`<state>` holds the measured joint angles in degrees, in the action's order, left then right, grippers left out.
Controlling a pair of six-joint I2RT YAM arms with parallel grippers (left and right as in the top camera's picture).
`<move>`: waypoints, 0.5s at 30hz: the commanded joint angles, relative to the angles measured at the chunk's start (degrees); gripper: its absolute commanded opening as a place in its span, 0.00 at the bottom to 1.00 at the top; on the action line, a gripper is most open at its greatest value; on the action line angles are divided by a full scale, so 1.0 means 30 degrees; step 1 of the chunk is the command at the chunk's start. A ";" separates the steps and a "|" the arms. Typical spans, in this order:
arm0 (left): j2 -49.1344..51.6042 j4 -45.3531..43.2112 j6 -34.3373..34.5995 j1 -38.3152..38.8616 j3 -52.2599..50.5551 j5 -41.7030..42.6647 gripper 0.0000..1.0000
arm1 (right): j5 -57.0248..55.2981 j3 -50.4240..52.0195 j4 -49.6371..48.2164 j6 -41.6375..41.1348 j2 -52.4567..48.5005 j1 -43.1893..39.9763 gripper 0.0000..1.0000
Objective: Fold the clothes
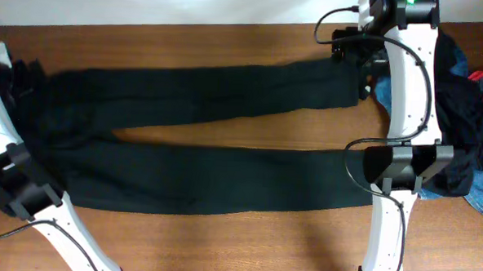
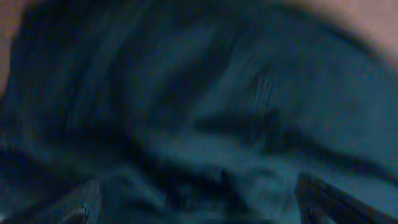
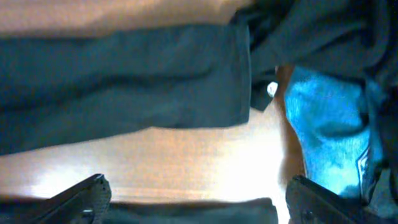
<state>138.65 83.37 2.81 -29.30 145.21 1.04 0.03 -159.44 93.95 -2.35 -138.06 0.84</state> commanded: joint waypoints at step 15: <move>-0.5654 0.4444 0.3512 -0.1931 0.0299 0.0743 0.99 | 0.1260 -0.0248 0.1129 0.0692 0.0794 0.0124 0.99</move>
<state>122.26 96.47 9.61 -32.86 146.32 0.71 3.05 -159.44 96.99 -2.26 -137.97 0.84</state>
